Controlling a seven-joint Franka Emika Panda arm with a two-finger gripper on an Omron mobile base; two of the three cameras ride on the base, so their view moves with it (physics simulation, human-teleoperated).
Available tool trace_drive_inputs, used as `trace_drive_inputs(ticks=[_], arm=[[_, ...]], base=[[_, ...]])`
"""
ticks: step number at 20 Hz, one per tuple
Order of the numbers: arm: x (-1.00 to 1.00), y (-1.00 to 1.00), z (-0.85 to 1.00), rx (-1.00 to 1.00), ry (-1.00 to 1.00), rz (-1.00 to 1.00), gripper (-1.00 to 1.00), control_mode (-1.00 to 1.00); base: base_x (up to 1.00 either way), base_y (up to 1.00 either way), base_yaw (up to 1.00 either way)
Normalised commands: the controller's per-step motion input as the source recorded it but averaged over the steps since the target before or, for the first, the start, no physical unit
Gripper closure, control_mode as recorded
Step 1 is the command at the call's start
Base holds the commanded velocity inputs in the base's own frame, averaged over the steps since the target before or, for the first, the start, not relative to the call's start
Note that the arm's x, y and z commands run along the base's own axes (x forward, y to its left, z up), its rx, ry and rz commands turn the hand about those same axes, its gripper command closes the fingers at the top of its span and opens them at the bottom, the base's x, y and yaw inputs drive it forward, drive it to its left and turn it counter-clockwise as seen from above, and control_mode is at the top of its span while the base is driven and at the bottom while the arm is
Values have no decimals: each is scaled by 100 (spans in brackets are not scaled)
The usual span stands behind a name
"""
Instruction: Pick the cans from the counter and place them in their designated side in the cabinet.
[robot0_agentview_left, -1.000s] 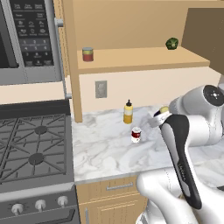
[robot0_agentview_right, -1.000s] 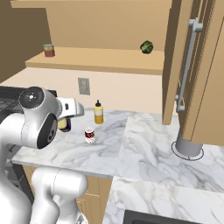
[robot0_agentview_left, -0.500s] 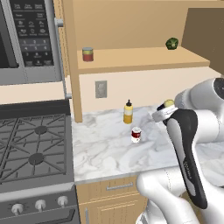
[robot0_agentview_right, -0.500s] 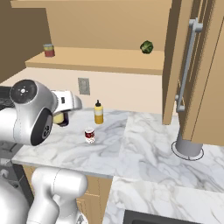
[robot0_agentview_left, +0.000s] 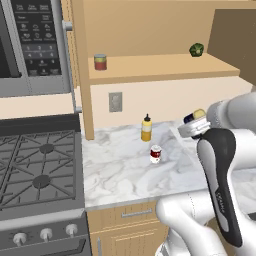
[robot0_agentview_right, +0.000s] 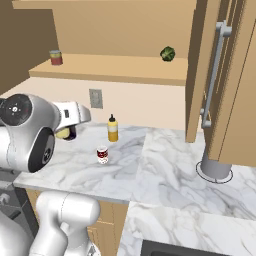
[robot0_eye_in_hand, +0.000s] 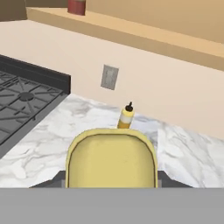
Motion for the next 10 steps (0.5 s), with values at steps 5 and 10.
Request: trace_drive_inputs(ticks=[5,10], arm=[[-6,0,28,0,-7,0,100,-100],[-1,0,31,0,-6,0,100,-100]], base=[[0,0,0],[0,0,0]])
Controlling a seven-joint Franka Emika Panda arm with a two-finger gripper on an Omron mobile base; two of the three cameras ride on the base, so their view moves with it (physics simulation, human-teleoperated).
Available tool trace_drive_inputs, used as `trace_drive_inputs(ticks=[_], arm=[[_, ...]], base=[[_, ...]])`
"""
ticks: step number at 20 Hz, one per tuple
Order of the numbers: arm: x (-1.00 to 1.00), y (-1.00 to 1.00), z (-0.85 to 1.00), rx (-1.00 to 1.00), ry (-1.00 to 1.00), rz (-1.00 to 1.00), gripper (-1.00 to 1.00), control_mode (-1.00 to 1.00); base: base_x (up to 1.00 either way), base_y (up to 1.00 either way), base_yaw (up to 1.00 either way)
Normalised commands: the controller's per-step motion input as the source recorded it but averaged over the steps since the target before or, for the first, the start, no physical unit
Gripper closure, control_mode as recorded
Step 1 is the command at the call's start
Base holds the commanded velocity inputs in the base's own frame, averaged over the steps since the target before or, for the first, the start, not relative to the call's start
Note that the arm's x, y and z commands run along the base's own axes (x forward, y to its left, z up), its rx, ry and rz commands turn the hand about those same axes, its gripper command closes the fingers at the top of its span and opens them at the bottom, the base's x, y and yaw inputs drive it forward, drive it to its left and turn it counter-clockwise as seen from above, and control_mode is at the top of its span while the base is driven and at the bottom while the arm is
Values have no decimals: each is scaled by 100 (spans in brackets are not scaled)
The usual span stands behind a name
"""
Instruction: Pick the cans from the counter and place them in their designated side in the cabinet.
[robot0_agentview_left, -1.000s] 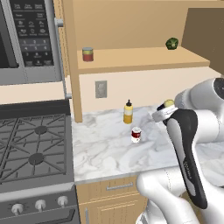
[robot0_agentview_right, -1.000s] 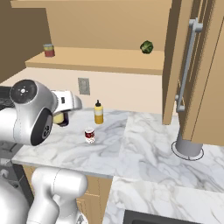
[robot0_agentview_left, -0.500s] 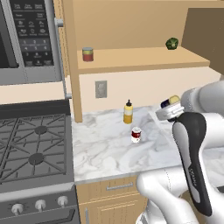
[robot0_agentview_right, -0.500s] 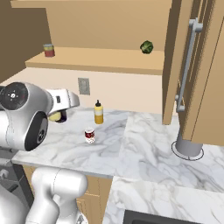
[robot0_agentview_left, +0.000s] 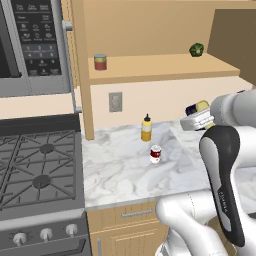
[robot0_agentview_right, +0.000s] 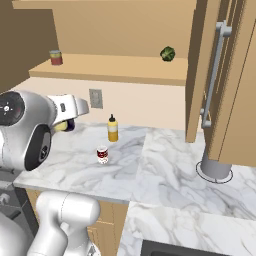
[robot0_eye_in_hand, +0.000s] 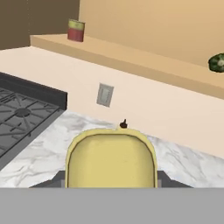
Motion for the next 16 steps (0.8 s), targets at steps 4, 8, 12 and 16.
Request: trace_drive_inputs(ticks=[4,8,12,16], arm=[[0,0,30,0,-5,0,100,-100],[0,0,26,0,-5,1,100,-100],[0,0,8,0,-9,2,100,-100],[0,2,-2,0,-13,3,100,-100]], base=[[0,0,0],[0,0,0],[0,0,0],[0,0,0]])
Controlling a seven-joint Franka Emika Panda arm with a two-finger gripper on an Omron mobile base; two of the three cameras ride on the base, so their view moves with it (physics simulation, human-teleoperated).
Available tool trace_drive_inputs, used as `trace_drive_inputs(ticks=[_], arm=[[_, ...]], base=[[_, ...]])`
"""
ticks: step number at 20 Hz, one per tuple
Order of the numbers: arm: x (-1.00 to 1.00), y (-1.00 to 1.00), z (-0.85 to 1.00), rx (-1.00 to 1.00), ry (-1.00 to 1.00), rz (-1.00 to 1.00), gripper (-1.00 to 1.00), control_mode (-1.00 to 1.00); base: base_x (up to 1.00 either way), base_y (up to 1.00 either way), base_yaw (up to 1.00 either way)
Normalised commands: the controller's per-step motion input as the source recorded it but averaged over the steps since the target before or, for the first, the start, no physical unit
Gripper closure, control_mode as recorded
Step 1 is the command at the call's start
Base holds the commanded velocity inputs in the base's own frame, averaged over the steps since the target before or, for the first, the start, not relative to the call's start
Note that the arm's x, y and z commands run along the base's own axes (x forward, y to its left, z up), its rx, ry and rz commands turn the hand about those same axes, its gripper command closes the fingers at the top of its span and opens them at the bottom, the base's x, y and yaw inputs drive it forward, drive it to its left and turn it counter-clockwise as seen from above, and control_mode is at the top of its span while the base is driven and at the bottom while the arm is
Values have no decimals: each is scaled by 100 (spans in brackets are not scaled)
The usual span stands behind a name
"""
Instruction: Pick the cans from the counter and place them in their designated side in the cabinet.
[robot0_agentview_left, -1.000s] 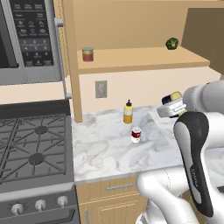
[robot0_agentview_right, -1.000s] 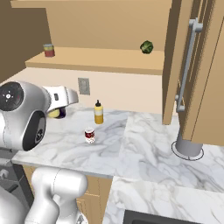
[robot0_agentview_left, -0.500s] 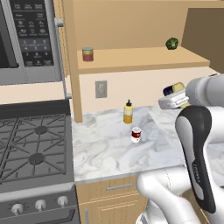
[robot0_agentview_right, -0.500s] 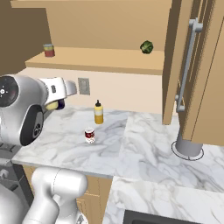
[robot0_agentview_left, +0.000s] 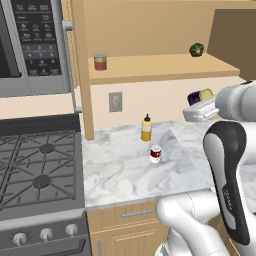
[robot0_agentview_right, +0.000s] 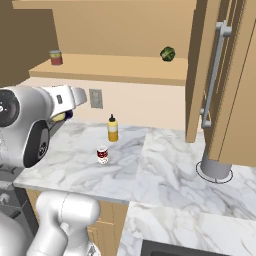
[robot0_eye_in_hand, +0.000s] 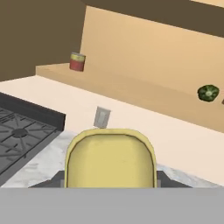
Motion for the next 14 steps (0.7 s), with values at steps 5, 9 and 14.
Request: trace_drive_inputs(ticks=[5,9,14], arm=[[0,0,3,0,-16,3,100,-100],[0,0,18,0,-13,2,100,-100],[-5,0,26,0,-3,1,100,-100]], base=[[0,0,0],[0,0,0],[0,0,0]])
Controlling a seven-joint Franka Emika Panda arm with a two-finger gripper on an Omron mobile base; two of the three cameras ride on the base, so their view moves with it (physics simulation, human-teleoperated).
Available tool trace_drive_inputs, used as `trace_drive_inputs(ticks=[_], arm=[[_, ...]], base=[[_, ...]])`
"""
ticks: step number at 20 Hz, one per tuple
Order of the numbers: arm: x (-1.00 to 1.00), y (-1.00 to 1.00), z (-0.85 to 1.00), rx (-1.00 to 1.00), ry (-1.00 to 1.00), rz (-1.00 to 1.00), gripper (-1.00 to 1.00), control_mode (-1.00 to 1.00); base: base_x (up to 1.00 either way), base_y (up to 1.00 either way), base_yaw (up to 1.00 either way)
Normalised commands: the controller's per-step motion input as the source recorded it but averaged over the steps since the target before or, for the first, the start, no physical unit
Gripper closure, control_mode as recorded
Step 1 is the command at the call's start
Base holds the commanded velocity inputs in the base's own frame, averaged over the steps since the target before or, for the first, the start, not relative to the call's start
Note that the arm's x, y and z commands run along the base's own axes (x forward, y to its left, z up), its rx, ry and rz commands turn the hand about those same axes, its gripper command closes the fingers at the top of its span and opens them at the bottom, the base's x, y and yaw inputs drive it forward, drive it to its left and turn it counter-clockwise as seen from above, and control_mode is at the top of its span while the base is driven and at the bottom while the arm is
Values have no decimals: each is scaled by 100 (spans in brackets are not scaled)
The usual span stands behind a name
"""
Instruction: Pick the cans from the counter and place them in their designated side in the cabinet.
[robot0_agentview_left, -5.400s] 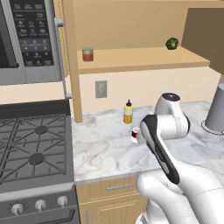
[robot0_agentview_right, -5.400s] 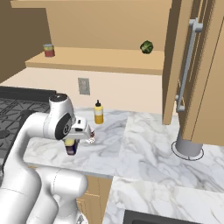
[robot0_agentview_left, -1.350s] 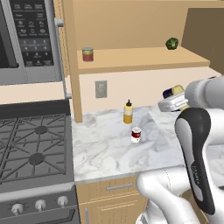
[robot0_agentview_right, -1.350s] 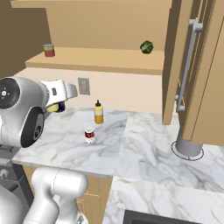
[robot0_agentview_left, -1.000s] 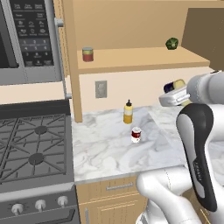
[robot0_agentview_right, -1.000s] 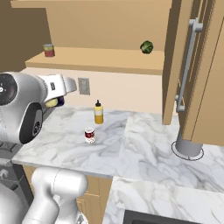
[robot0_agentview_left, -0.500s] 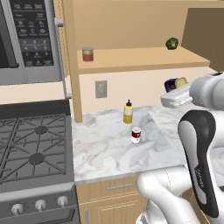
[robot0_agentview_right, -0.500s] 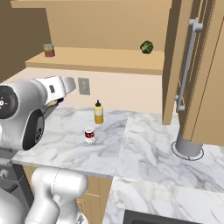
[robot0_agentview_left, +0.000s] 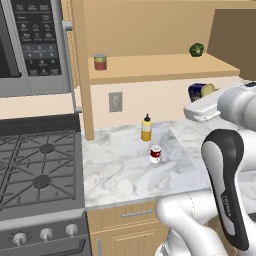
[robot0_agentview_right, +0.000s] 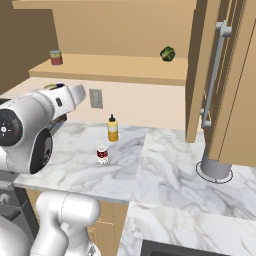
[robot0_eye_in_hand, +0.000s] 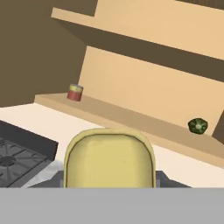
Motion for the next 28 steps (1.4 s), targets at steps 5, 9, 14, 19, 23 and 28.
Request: trace_drive_inputs(ticks=[5,9,14,19,23,28], arm=[[-13,0,26,0,4,1,100,-100],[-6,0,25,0,7,2,100,-100],[-1,0,8,0,2,4,100,-100],[3,0,0,0,-1,4,100,-100],[12,0,0,0,-4,4,100,-100],[13,0,2,0,-4,4,100,-100]], base=[[0,0,0],[0,0,0],[0,0,0],[0,0,0],[0,0,0],[0,0,0]])
